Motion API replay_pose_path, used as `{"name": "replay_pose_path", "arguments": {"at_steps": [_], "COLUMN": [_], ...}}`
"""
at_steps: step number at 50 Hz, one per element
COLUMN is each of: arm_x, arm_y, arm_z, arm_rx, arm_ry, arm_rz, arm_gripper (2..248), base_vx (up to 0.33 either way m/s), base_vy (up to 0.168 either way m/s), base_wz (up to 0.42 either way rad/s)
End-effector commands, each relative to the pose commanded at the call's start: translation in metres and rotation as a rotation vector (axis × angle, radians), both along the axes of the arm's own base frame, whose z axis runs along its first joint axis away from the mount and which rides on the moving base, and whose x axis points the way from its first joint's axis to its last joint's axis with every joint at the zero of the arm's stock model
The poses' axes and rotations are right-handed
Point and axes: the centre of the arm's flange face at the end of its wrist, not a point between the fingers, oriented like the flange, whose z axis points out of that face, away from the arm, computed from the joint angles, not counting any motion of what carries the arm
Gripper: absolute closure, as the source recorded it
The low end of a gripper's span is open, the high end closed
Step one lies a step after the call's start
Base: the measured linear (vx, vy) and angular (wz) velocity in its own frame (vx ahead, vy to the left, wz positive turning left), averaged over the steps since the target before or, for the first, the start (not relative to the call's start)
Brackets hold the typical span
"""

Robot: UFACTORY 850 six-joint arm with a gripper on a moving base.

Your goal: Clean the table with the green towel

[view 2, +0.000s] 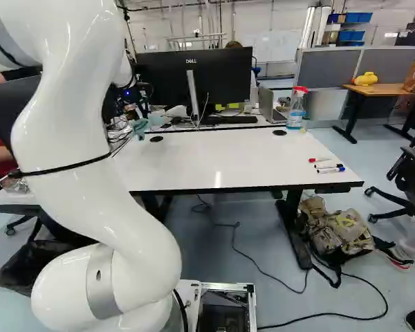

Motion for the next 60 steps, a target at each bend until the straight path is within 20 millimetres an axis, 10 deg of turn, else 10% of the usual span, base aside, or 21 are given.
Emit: {"name": "replay_pose_path", "arguments": {"at_steps": [42,60], "arm_x": [0.037,0.037], "arm_y": [0.077,0.078], "arm_z": [-0.005,-0.005], "arm_rx": [0.017,0.017], "arm_ry": [-0.038,-0.038], "arm_rz": [0.084,0.086], "arm_gripper": [199,199], "base_vx": [0.000,0.000], "base_vy": [0.000,0.000], "base_wz": [0.000,0.000]}}
